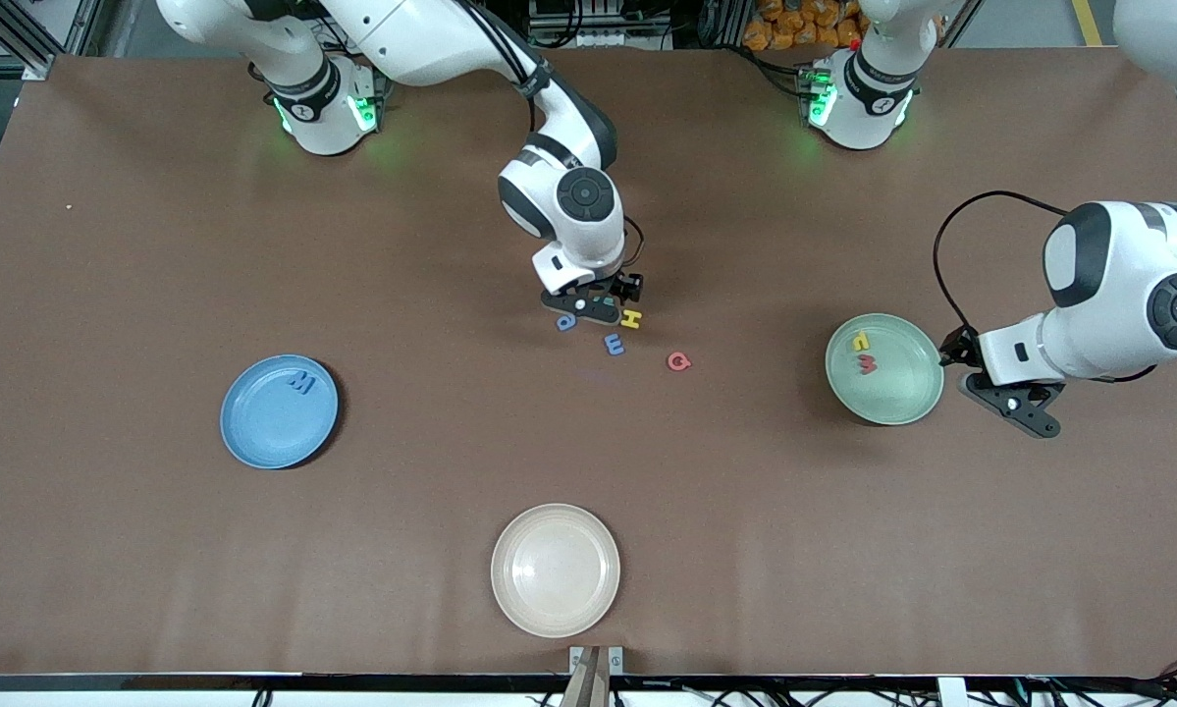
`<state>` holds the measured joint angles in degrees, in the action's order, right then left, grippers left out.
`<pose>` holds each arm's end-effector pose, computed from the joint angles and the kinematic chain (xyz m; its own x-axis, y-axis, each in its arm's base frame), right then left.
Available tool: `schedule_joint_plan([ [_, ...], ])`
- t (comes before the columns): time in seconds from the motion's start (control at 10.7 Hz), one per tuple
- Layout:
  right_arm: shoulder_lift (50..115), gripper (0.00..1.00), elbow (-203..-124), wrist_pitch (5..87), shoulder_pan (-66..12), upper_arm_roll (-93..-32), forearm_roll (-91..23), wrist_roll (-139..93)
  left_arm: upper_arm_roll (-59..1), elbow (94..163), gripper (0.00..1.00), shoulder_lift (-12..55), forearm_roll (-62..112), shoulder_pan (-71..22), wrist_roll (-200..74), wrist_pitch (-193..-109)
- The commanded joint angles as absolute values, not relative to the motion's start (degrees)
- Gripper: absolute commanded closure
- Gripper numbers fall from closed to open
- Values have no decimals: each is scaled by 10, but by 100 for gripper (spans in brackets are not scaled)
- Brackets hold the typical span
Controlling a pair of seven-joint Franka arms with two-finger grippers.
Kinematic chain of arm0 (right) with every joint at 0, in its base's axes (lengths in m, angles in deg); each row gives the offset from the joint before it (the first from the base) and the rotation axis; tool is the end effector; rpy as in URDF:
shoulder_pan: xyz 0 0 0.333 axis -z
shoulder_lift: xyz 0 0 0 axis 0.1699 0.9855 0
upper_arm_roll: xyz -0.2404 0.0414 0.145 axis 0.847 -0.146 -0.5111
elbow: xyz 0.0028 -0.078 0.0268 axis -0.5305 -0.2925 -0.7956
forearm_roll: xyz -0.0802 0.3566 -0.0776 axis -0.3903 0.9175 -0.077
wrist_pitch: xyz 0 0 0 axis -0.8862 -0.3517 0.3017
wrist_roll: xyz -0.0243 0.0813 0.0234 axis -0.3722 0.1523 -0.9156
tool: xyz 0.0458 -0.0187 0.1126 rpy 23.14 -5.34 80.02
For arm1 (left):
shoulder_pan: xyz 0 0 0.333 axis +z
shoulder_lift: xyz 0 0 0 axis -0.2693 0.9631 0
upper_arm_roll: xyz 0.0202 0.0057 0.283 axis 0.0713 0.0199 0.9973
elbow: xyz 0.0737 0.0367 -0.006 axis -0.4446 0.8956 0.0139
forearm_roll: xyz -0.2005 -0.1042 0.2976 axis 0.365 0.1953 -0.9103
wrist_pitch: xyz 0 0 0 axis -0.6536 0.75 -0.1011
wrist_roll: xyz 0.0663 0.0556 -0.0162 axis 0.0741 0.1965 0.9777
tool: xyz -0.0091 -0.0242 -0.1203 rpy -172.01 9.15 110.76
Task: Sort uppercase to blue plate, lowercase to green plate
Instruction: 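Reach the letters and grasp the teal uppercase R with the right gripper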
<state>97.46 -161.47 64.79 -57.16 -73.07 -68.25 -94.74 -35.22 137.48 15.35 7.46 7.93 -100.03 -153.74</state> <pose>0.3925 0.5098 0.1839 0.9543 -0.2865 -0.0847 -0.2892 -0.9571 -0.0201 0.5786 0.0079 0.2912 0.8105 -0.5776 -0.0977 -0.5722 -0.8163 0.0789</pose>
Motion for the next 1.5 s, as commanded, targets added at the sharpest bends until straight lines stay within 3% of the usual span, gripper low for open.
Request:
schedule_joint_plan([
  [0.0, 990, 22, -1606, 650, -579, -730, -697, -960, -347, 1363, 42, 160, 89, 72, -1009, -1528],
  [0.75, 1016, 36, -1606, 691, -580, -730, -698, -963, -347, 1362, 45, 178, 89, 50, -993, -1534],
  [0.84, 1017, 41, -1606, 695, -580, -730, -698, -964, -347, 1362, 46, 178, 89, 47, -988, -1534],
  [0.94, 1017, 54, -1606, 696, -579, -730, -698, -964, -347, 1362, 46, 175, 89, 42, -965, -1534],
  [1.12, 1016, 88, -1606, 696, -579, -730, -719, -964, -347, 1362, 46, 169, 89, 26, -920, -1533],
  [1.22, 1015, 100, -1606, 693, -578, -730, -734, -960, -347, 1362, 46, 166, 89, 18, -903, -1533],
  [1.41, 996, 100, -1606, 678, -570, -730, -735, -950, -347, 1362, 46, 162, 91, 15, -881, -1533],
])
